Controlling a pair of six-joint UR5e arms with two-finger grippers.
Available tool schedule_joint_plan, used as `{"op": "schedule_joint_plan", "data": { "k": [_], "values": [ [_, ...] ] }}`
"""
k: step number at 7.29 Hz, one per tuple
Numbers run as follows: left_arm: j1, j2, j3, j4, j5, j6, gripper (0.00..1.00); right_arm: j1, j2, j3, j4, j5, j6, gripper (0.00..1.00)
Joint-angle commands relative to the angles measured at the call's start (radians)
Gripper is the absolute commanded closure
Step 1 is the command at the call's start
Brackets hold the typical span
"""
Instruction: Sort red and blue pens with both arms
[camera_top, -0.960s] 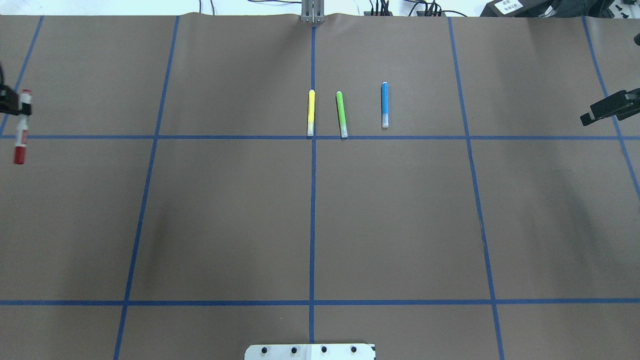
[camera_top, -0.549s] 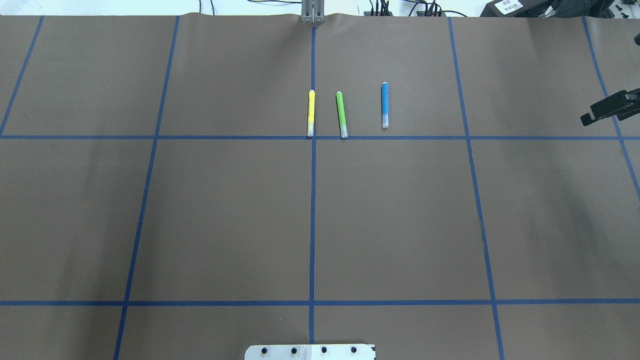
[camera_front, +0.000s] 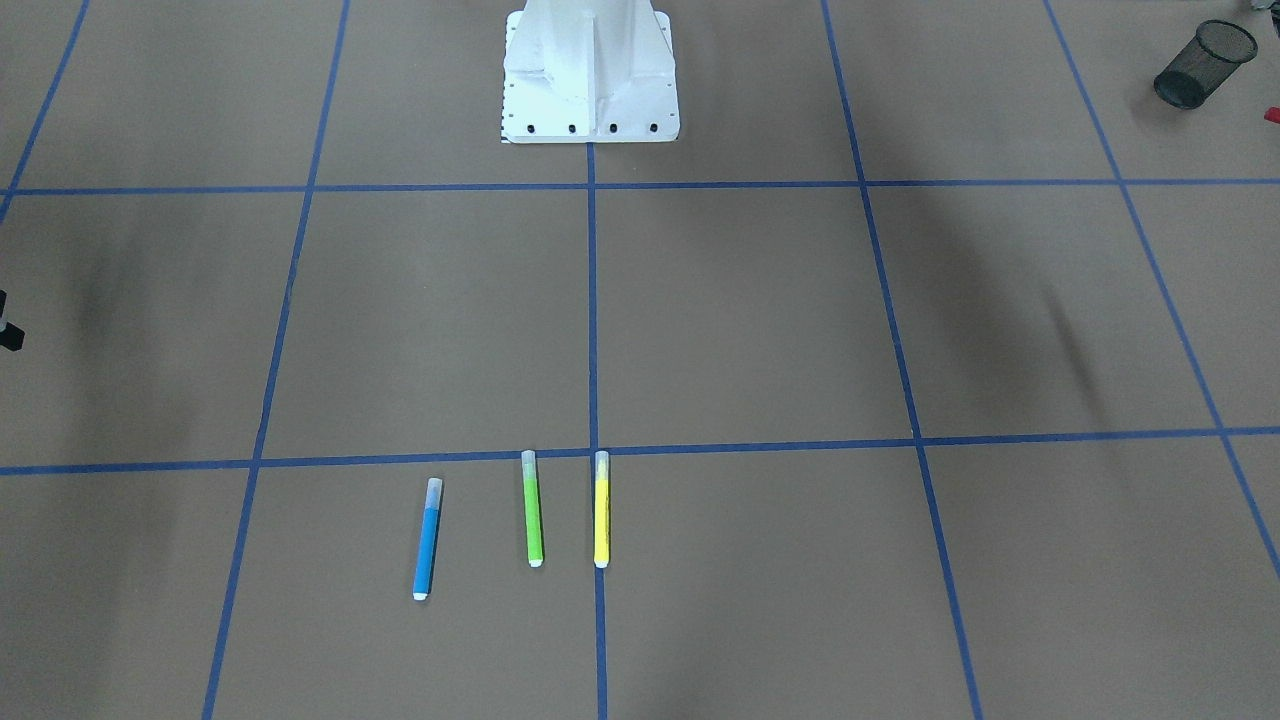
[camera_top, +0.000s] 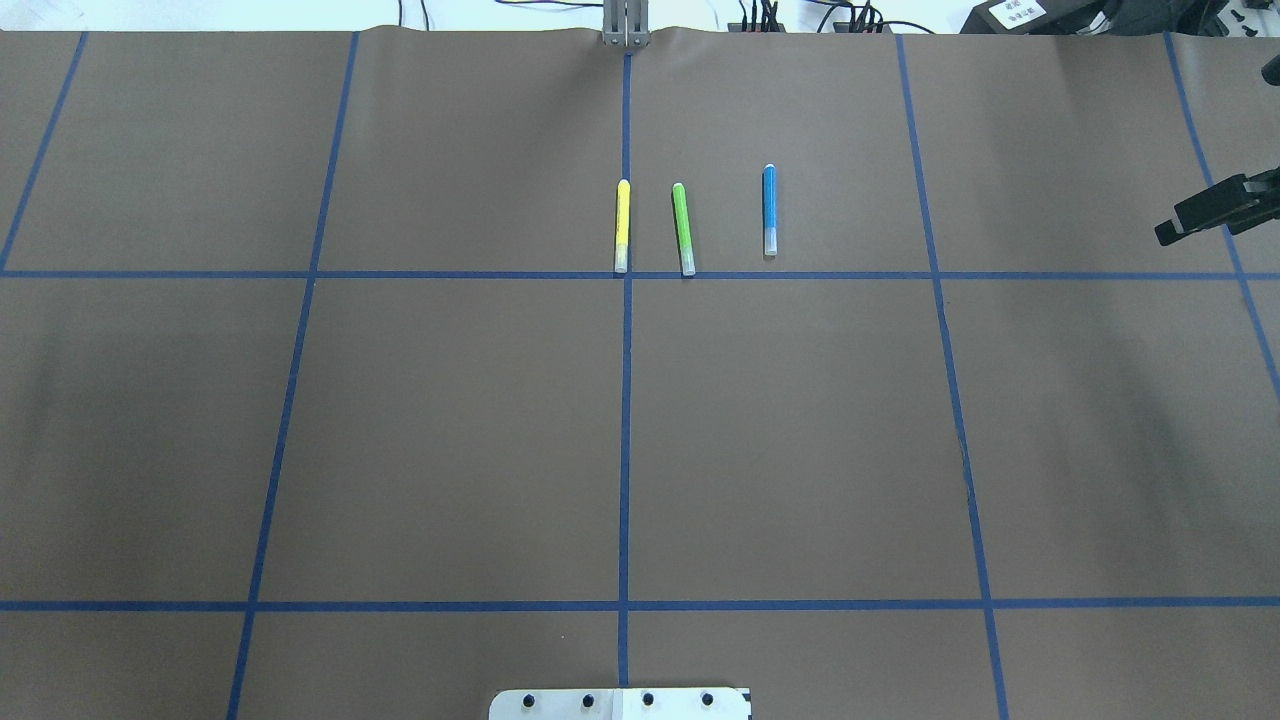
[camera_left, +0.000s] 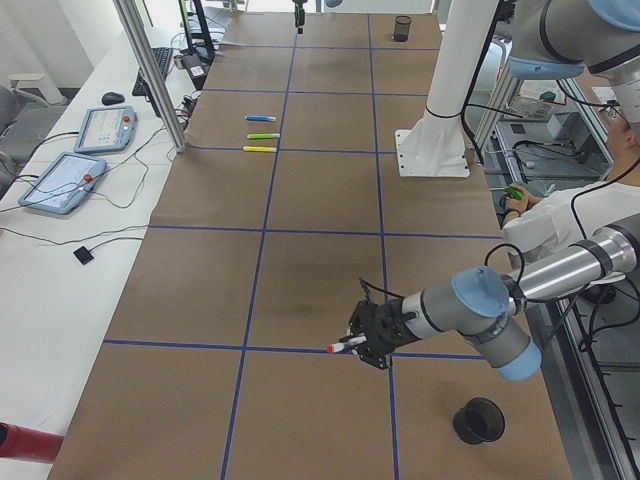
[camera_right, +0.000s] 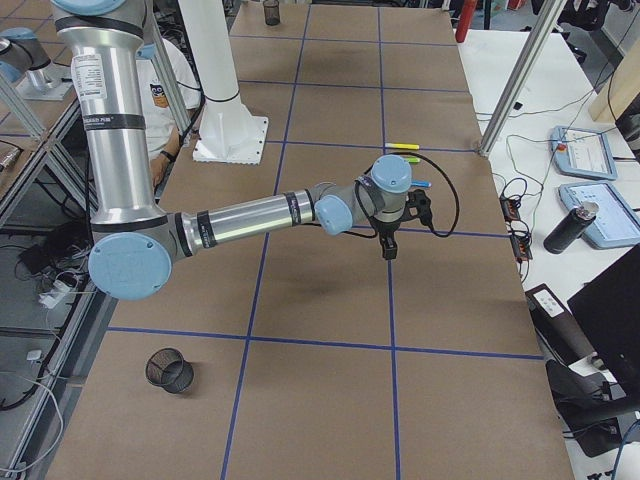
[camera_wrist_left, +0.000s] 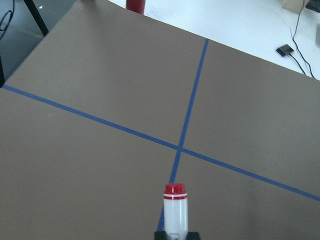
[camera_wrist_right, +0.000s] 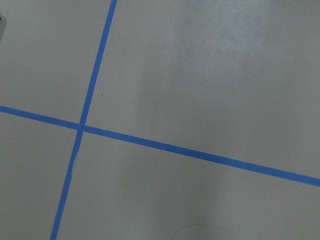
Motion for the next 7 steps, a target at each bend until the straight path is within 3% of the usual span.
{"op": "schedule_joint_plan", "data": {
  "k": [1,3,5,7],
  "values": [
    [-0.171,0.062,0.129,-0.213,-0.104,0.016,1.00,0.000,0.009,-0.006,0.000,0.000,0.000,0.00],
    [-0.338,0.147,0.142,-0.293,-0.155,0.156,1.00,0.000,0.011,-0.009,0.000,0.000,0.000,0.00],
    [-0.570,0.130,0.210,-0.275,-0.261,0.371,1.00,0.000,0.011,-0.009,0.000,0.000,0.000,0.00],
    [-0.626,0.130,0.236,-0.267,-0.255,0.381,1.00,0.000,0.011,-0.013,0.000,0.000,0.000,0.00]
  ]
}}
